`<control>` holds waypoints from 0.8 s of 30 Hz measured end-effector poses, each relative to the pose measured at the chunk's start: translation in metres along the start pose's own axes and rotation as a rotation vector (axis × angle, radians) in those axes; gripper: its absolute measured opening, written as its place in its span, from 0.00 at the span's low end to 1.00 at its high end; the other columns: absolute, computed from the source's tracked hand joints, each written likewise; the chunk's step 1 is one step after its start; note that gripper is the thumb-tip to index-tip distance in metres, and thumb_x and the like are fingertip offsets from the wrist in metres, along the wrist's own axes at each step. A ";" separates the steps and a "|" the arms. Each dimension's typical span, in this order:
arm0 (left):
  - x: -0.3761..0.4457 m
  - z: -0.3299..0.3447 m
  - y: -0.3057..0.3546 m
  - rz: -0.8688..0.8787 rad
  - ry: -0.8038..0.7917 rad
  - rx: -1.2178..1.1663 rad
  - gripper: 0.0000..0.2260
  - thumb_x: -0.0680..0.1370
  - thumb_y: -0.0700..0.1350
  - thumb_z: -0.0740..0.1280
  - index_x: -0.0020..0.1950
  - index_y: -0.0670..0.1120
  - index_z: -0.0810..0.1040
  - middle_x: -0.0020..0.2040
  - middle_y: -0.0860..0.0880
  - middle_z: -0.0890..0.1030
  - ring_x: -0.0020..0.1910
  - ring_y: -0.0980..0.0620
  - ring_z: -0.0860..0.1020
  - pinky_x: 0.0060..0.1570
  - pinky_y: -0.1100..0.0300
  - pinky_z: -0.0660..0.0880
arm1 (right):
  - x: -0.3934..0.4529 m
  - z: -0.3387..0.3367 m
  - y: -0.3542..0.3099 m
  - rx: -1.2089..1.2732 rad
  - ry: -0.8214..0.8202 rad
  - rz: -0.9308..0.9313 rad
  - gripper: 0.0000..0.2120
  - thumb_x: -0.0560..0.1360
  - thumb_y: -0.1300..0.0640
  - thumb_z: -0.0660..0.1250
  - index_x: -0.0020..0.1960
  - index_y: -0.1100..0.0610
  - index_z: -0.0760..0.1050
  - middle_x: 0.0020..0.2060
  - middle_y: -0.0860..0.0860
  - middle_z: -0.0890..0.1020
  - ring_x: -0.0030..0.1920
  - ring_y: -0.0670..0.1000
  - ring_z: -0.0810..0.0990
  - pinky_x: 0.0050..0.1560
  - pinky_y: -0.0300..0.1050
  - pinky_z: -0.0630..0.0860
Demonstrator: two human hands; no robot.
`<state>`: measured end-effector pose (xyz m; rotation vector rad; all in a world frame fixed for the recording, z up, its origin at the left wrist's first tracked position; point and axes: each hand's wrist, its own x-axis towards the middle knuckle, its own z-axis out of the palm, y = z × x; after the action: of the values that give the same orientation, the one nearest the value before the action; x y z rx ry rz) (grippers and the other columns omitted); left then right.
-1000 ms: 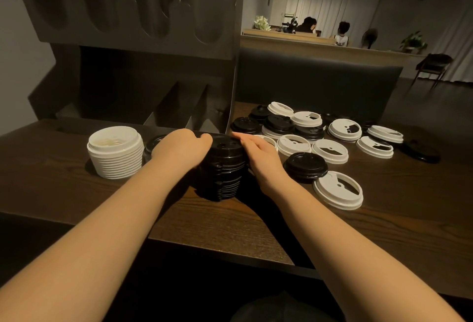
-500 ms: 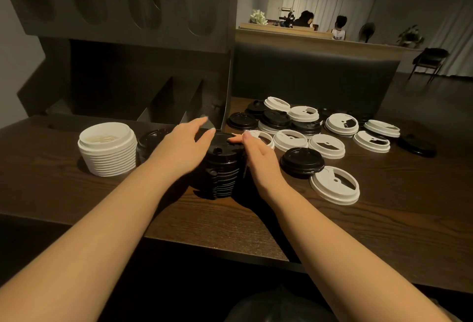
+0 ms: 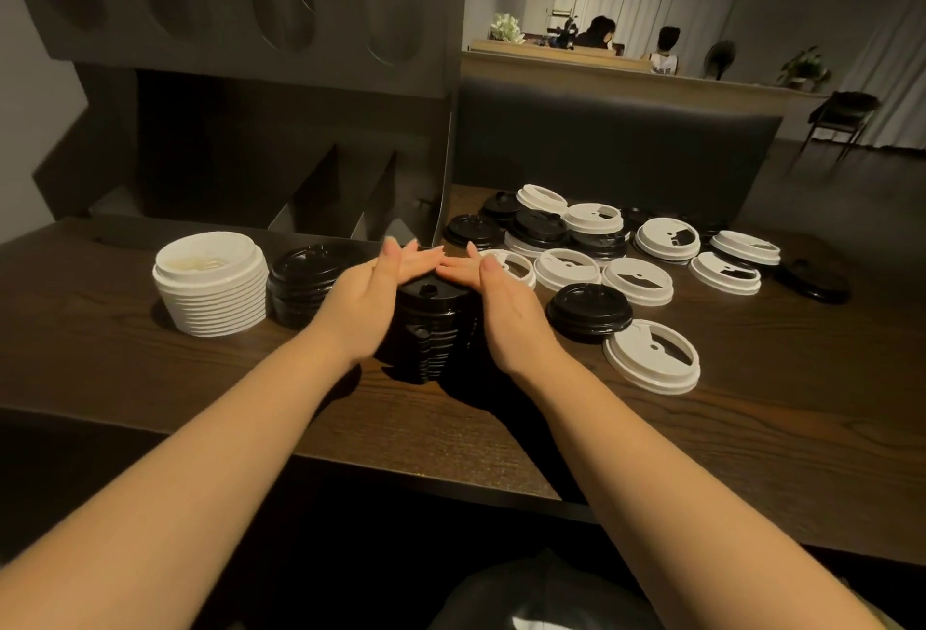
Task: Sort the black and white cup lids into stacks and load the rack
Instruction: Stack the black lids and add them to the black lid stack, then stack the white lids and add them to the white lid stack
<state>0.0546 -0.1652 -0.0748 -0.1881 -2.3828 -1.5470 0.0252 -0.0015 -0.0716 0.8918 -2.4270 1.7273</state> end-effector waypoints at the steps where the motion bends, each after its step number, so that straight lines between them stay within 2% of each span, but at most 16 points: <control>1: 0.001 -0.004 0.003 -0.004 -0.008 -0.018 0.25 0.76 0.66 0.42 0.58 0.64 0.75 0.70 0.54 0.70 0.73 0.59 0.62 0.73 0.60 0.52 | 0.001 -0.002 -0.002 0.006 0.008 0.015 0.28 0.83 0.48 0.42 0.61 0.57 0.79 0.65 0.48 0.76 0.67 0.32 0.60 0.76 0.46 0.49; 3: -0.001 -0.008 0.005 0.015 0.018 -0.062 0.27 0.77 0.67 0.39 0.60 0.62 0.74 0.69 0.58 0.68 0.73 0.59 0.60 0.72 0.62 0.50 | 0.002 -0.006 -0.004 0.056 0.056 0.033 0.27 0.84 0.50 0.41 0.64 0.57 0.76 0.67 0.48 0.75 0.69 0.36 0.60 0.71 0.32 0.51; 4: -0.003 -0.008 0.004 0.015 0.012 -0.074 0.27 0.77 0.66 0.39 0.60 0.62 0.74 0.68 0.60 0.67 0.73 0.60 0.59 0.71 0.65 0.49 | 0.001 -0.007 -0.003 0.054 0.062 0.041 0.26 0.84 0.50 0.42 0.66 0.56 0.74 0.67 0.48 0.74 0.67 0.36 0.62 0.67 0.28 0.53; 5: -0.004 -0.008 0.001 0.024 -0.018 -0.073 0.26 0.78 0.64 0.40 0.59 0.62 0.75 0.67 0.63 0.68 0.73 0.61 0.60 0.71 0.67 0.49 | 0.002 -0.006 -0.002 0.026 0.046 0.047 0.25 0.84 0.50 0.43 0.67 0.55 0.73 0.67 0.49 0.74 0.66 0.37 0.64 0.65 0.28 0.55; 7: -0.006 -0.010 -0.001 0.035 -0.082 -0.027 0.24 0.80 0.62 0.41 0.58 0.62 0.76 0.64 0.66 0.71 0.72 0.63 0.62 0.71 0.67 0.51 | -0.001 -0.005 -0.002 -0.056 -0.029 0.043 0.26 0.82 0.47 0.42 0.66 0.54 0.75 0.66 0.50 0.75 0.68 0.41 0.67 0.70 0.35 0.56; 8: -0.005 -0.013 0.000 0.031 -0.088 0.005 0.24 0.80 0.62 0.41 0.59 0.62 0.75 0.64 0.66 0.71 0.72 0.63 0.63 0.70 0.69 0.52 | -0.002 -0.007 -0.004 -0.061 -0.046 0.050 0.28 0.82 0.45 0.41 0.66 0.53 0.75 0.67 0.50 0.75 0.68 0.40 0.67 0.71 0.36 0.56; 9: -0.005 -0.015 0.002 0.023 -0.070 0.031 0.24 0.80 0.61 0.41 0.60 0.61 0.74 0.64 0.64 0.70 0.72 0.62 0.62 0.68 0.72 0.51 | -0.002 -0.010 -0.006 -0.034 -0.037 0.064 0.28 0.82 0.45 0.41 0.66 0.53 0.75 0.67 0.50 0.75 0.67 0.35 0.67 0.70 0.33 0.56; 10: -0.006 -0.016 0.003 0.027 -0.032 0.041 0.23 0.80 0.60 0.41 0.61 0.60 0.73 0.65 0.62 0.69 0.73 0.61 0.62 0.67 0.74 0.51 | -0.003 -0.014 -0.008 0.010 -0.018 0.076 0.27 0.83 0.46 0.41 0.67 0.54 0.74 0.68 0.49 0.74 0.64 0.31 0.67 0.67 0.28 0.57; 11: -0.007 -0.016 0.003 0.040 0.004 0.048 0.22 0.80 0.60 0.41 0.61 0.61 0.72 0.66 0.60 0.68 0.73 0.60 0.61 0.69 0.72 0.51 | -0.004 -0.016 -0.007 0.028 0.010 0.073 0.25 0.84 0.48 0.42 0.68 0.56 0.73 0.68 0.49 0.73 0.64 0.31 0.67 0.67 0.27 0.57; 13: -0.012 -0.012 0.002 0.053 0.027 0.087 0.20 0.79 0.60 0.43 0.59 0.64 0.73 0.67 0.59 0.69 0.73 0.58 0.62 0.74 0.61 0.51 | -0.008 -0.014 -0.008 0.008 -0.028 0.062 0.23 0.84 0.52 0.43 0.70 0.57 0.71 0.69 0.48 0.71 0.70 0.42 0.66 0.73 0.37 0.55; 15: -0.013 -0.008 0.007 0.002 0.054 0.113 0.22 0.81 0.60 0.43 0.59 0.61 0.76 0.69 0.55 0.72 0.73 0.55 0.63 0.75 0.56 0.52 | -0.013 -0.012 -0.008 0.031 -0.087 0.084 0.24 0.84 0.51 0.42 0.69 0.56 0.71 0.71 0.46 0.69 0.73 0.43 0.61 0.73 0.38 0.51; 18: -0.007 0.000 0.031 -0.053 0.258 0.161 0.22 0.84 0.54 0.45 0.67 0.51 0.75 0.72 0.50 0.69 0.73 0.54 0.62 0.68 0.63 0.53 | -0.013 -0.024 -0.015 0.131 -0.070 0.178 0.27 0.83 0.46 0.38 0.72 0.53 0.67 0.73 0.42 0.64 0.71 0.36 0.54 0.66 0.34 0.47; 20: -0.007 0.018 0.054 0.040 0.313 0.202 0.21 0.84 0.52 0.46 0.71 0.49 0.71 0.74 0.52 0.67 0.74 0.57 0.60 0.66 0.66 0.53 | -0.014 -0.037 -0.013 0.185 0.010 0.184 0.28 0.83 0.46 0.37 0.73 0.53 0.64 0.74 0.43 0.63 0.73 0.39 0.53 0.64 0.36 0.47; 22: -0.006 0.044 0.072 0.105 0.260 0.162 0.21 0.84 0.52 0.46 0.72 0.48 0.70 0.74 0.53 0.66 0.72 0.61 0.60 0.64 0.69 0.53 | -0.019 -0.051 -0.006 0.184 0.038 0.206 0.28 0.82 0.45 0.37 0.73 0.54 0.65 0.74 0.43 0.63 0.73 0.40 0.54 0.64 0.37 0.48; 24: -0.003 0.071 0.083 0.115 0.142 0.150 0.21 0.84 0.52 0.47 0.73 0.48 0.69 0.74 0.53 0.66 0.73 0.59 0.60 0.64 0.70 0.53 | -0.026 -0.066 0.005 0.167 0.079 0.239 0.29 0.83 0.44 0.38 0.72 0.55 0.67 0.71 0.41 0.65 0.68 0.37 0.57 0.64 0.36 0.50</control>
<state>0.0667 -0.0660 -0.0308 -0.1735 -2.3215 -1.2812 0.0251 0.0685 -0.0595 0.5497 -2.4516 2.0264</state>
